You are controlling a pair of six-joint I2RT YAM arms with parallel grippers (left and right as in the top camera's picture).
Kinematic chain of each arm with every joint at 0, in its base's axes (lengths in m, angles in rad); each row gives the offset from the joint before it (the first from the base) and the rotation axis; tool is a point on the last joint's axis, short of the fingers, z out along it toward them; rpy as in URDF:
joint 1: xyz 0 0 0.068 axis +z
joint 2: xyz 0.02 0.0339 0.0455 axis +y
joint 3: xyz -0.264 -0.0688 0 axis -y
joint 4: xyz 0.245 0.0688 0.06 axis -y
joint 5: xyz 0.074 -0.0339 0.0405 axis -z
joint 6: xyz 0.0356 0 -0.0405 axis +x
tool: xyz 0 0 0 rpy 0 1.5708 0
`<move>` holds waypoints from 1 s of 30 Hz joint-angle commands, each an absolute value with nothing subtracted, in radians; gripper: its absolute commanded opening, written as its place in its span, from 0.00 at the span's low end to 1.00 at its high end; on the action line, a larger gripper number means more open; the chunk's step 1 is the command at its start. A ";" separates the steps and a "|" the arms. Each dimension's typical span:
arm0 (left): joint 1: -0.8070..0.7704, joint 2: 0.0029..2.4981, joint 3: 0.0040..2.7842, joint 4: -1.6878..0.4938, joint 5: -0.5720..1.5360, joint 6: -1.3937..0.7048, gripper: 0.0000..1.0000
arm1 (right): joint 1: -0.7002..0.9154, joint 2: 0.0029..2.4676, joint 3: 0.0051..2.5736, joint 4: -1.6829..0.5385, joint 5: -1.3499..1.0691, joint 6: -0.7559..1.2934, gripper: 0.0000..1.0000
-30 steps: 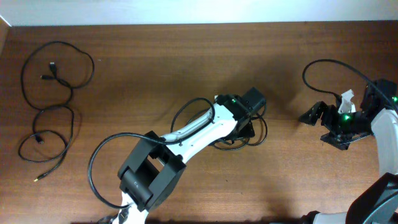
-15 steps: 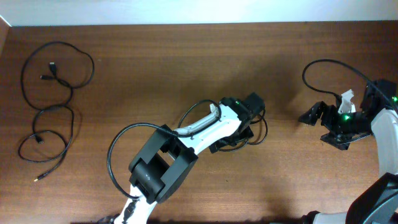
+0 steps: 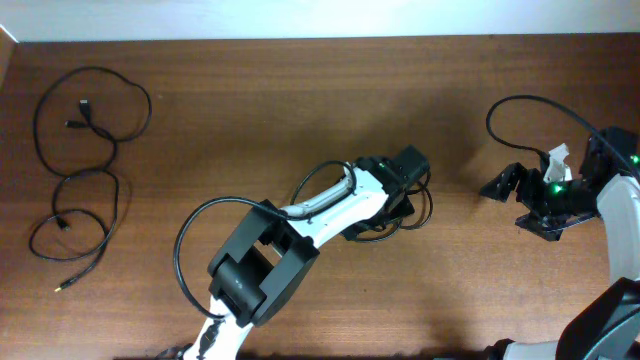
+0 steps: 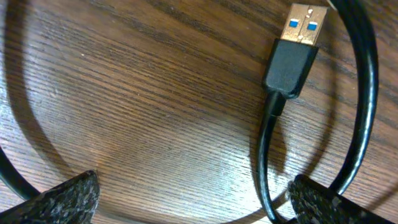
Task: Untangle cables
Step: 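Reach the left gripper to the center cable loop and grasp it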
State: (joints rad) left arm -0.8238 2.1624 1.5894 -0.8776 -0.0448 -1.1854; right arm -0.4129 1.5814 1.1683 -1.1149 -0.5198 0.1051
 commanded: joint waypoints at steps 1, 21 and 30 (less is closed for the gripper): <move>-0.830 2.180 1.585 -0.874 -0.049 -1.127 0.99 | -0.419 1.579 1.165 -1.112 -0.511 0.100 0.99; -0.838 2.204 1.585 -0.720 0.001 -0.781 0.99 | -0.419 1.579 1.165 -1.100 -0.511 0.100 0.99; -0.840 2.244 1.585 -0.822 -0.059 -0.705 0.99 | -0.419 1.579 1.165 -1.101 -0.511 0.100 0.99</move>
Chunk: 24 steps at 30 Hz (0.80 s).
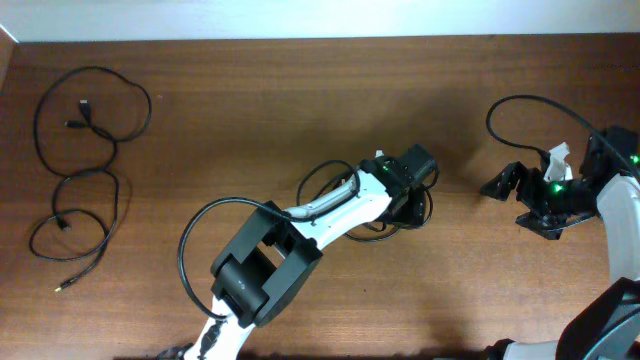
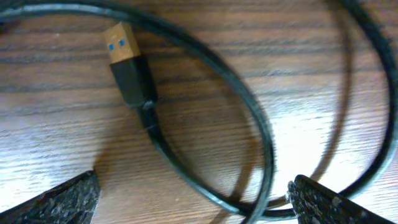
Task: Untangle cables
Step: 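Reach the left gripper to the center cable loop and grasp it, then drag the grasped cable loop with the left gripper to the left edge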
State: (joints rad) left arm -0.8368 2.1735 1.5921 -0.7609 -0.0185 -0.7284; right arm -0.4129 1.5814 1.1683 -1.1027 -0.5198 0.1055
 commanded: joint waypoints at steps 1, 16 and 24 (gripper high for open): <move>-0.840 2.252 1.585 -0.837 -0.067 -0.705 0.99 | -0.419 1.579 1.165 -1.101 -0.511 0.100 0.99; -0.849 2.298 1.585 -0.926 -0.067 -0.702 0.27 | -0.419 1.579 1.165 -1.105 -0.511 0.100 0.99; -0.848 2.297 1.586 -0.930 -0.064 -0.702 0.00 | -0.419 1.579 1.165 -1.105 -0.511 0.101 0.99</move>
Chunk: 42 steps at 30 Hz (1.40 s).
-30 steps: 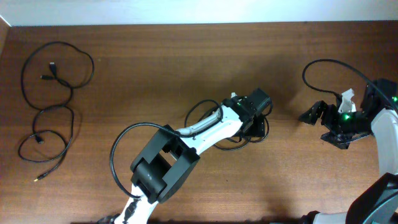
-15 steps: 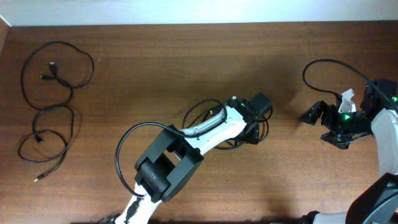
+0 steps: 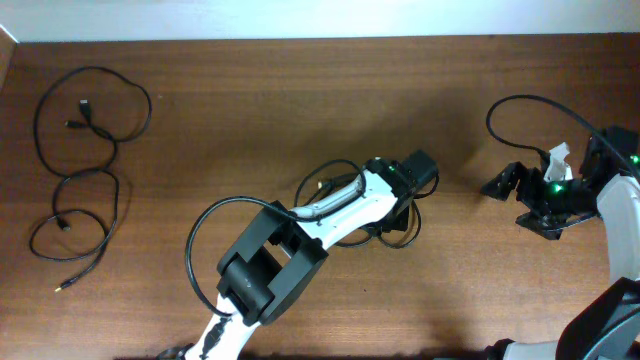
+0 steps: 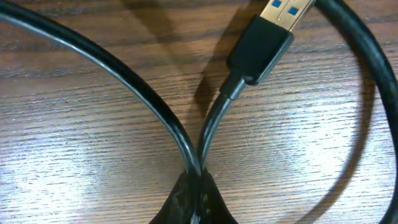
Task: Untangle cables
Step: 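Drag the grasped cable loop with the left gripper to the left edge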
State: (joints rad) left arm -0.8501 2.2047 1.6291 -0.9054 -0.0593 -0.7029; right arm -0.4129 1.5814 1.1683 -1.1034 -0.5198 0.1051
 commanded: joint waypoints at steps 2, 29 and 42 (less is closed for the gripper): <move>-0.848 2.294 1.599 -0.938 -0.068 -0.702 0.00 | -0.419 1.579 1.165 -1.104 -0.511 0.101 0.99; -0.461 2.277 1.993 -1.379 -0.276 -0.702 0.00 | -0.419 1.579 1.165 -1.099 -0.511 0.100 0.99; -0.268 2.271 1.993 -1.406 -0.303 -0.702 0.00 | -0.419 1.579 1.165 -1.096 -0.511 0.100 0.99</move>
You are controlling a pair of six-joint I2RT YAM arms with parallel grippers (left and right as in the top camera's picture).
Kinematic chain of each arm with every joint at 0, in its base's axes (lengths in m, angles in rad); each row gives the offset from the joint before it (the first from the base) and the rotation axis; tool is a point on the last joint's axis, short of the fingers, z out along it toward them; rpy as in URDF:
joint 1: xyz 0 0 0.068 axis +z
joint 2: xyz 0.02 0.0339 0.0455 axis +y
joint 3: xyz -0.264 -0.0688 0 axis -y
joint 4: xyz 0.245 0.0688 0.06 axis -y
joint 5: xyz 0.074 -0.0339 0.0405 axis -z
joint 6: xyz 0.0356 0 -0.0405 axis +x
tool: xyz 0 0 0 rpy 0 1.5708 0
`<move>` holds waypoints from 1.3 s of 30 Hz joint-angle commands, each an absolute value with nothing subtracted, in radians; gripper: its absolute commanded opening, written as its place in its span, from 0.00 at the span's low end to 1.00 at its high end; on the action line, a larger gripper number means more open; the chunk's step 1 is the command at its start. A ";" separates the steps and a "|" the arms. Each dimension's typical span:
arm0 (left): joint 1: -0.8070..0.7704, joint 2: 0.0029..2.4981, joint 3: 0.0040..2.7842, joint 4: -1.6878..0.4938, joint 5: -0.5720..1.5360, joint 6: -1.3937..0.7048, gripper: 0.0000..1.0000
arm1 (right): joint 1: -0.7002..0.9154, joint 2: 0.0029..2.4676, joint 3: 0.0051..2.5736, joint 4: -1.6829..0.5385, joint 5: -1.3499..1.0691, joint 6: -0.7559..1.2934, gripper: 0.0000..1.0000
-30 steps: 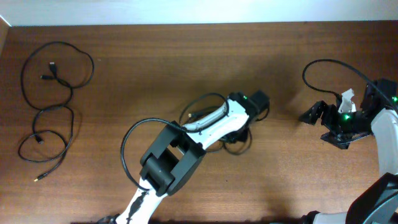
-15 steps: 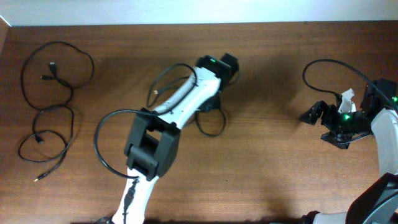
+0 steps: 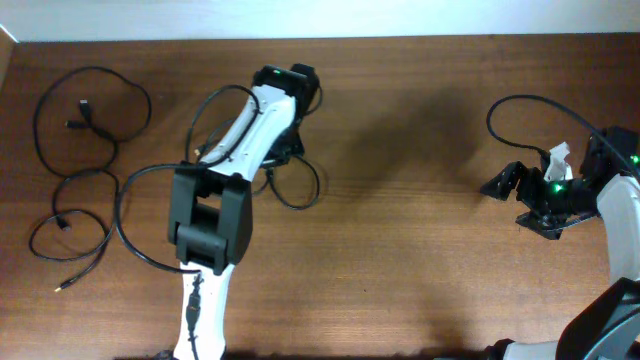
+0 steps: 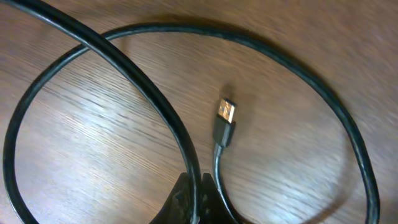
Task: Untangle cables
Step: 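Drag the grasped cable loop with the left gripper to the left edge, then release the cable and lift the left gripper up off the pile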
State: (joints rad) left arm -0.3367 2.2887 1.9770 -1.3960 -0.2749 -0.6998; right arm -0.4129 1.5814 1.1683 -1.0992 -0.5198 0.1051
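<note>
A black cable with a gold-tipped USB plug (image 4: pixel 225 121) lies in loops on the wooden table (image 3: pixel 400 260). My left gripper (image 4: pixel 194 200) is shut on one strand of it, and the plug rests just beyond the fingers. In the overhead view the left gripper (image 3: pixel 284 146) sits at the upper left-middle, with the cable's loop (image 3: pixel 300 192) trailing below it. My right gripper (image 3: pixel 502 184) hovers at the far right; its jaws are too small to read. Another black cable (image 3: pixel 520 103) arcs above it.
Two thin black cables (image 3: pixel 85 165) lie in loose loops at the table's far left. The left arm's own black hose (image 3: pixel 135 240) curves out beside its lower link. A white tag (image 3: pixel 556 157) shows on the right arm.
My left gripper, still shut on the cable, has moved from the table's middle to the upper left-middle. The cable came with it, and its loops now lie wider.
My left gripper stood open over the USB plug and cable loops at the table's middle in the two oldest moments. Then it was shut on a strand beside the plug. Now it holds that strand farther left. The right arm has stayed in place.
</note>
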 commanded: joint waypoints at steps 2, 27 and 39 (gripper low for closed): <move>-0.216 2.271 1.993 -1.409 -0.303 -0.702 0.00 | -0.419 1.579 1.165 -1.096 -0.511 0.100 0.99; 0.229 2.271 1.993 -1.230 -0.214 -0.702 0.01 | -0.419 1.579 1.165 -1.086 -0.511 0.100 0.99; 0.228 2.260 2.048 -1.293 -0.172 -0.603 0.99 | -0.419 1.579 1.165 -1.087 -0.511 0.100 0.99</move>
